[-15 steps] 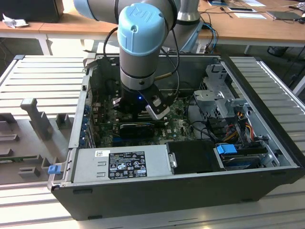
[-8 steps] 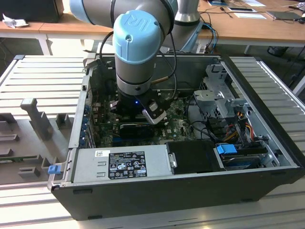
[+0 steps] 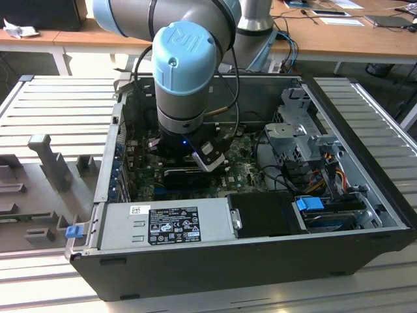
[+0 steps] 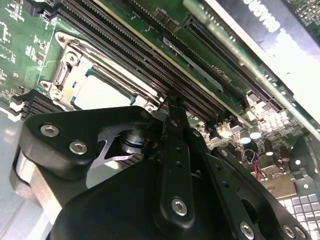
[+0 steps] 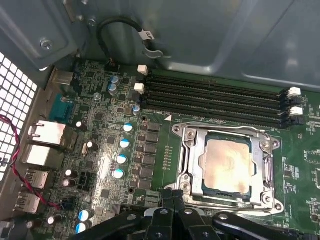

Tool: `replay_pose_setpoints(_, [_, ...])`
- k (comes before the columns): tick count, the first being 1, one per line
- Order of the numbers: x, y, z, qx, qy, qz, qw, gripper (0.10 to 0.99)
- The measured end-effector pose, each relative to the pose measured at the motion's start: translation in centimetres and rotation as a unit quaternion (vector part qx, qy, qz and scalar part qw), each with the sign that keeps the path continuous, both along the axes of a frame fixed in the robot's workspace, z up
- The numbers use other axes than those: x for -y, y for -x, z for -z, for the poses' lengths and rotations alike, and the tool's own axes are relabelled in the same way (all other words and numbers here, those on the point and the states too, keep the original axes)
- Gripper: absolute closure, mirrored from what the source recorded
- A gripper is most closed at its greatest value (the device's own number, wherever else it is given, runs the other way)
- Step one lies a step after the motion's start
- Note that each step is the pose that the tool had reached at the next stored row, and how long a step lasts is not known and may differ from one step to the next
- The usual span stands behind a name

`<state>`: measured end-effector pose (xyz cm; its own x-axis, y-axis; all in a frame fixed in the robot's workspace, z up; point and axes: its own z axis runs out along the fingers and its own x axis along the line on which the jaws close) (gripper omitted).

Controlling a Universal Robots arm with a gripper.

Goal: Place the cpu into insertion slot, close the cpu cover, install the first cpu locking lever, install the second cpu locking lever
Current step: 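Install the second cpu locking lever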

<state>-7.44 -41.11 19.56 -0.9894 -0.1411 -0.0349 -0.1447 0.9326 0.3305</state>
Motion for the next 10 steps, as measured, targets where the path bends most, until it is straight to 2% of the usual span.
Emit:
replay_pose_setpoints(4, [-0.06, 0.11, 0.16, 0.0000, -0.0072, 0.000, 1.0000, 0.980])
replay_pose_setpoints(10, [-0.28, 0.28, 0.34, 0.0001, -0.0138, 0.000, 0.9999, 0.980])
